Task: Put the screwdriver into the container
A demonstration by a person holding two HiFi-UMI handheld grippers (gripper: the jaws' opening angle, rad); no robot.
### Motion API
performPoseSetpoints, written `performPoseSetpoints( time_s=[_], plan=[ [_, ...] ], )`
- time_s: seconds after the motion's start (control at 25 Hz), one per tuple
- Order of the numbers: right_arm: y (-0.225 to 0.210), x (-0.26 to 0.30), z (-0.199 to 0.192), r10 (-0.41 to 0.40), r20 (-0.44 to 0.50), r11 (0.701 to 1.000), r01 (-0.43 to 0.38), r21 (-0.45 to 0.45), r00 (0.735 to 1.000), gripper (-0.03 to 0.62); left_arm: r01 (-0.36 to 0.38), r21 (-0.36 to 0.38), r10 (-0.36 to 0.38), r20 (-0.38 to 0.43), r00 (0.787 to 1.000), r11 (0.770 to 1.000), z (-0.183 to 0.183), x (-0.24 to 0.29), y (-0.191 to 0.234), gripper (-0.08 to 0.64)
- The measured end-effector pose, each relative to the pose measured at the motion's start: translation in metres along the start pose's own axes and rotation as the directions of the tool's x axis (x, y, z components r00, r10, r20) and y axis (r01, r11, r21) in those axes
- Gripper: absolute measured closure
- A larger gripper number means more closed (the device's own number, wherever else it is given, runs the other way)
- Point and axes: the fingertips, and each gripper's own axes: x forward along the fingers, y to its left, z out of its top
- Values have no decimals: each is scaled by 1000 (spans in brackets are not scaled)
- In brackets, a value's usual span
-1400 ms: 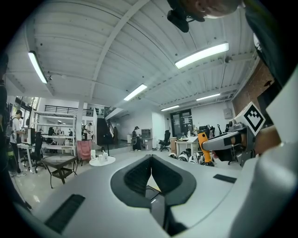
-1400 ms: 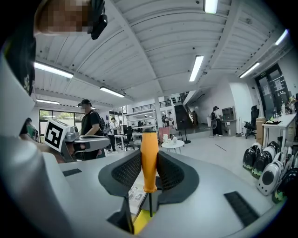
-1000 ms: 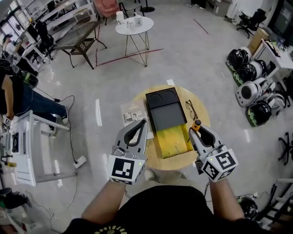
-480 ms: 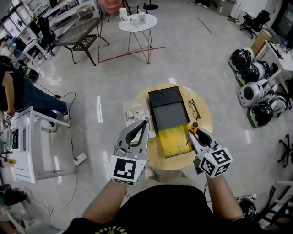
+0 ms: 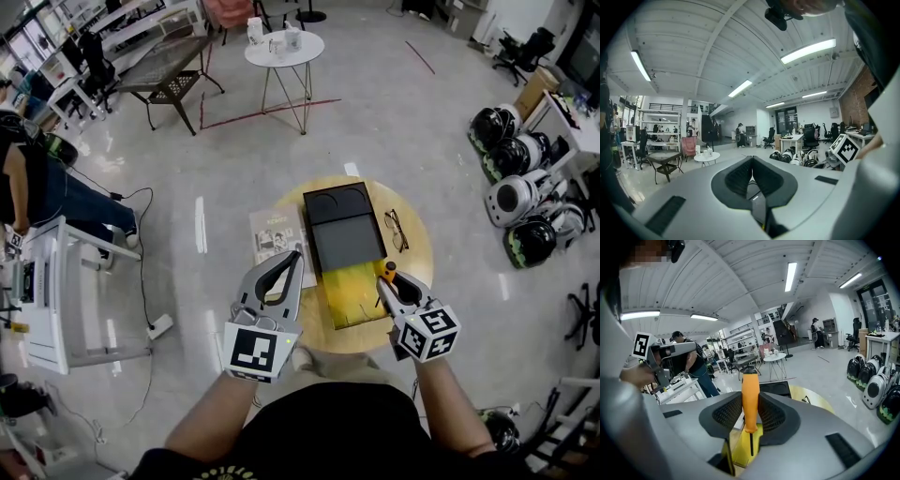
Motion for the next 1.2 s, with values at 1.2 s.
performPoseSetpoints(
  time_s=[1.2],
  plan=[
    [-43,46,-98,-30,-174,993,49,108,984,472,-3,6,3,-37,999,1000,-12,2,0,543]
  ],
)
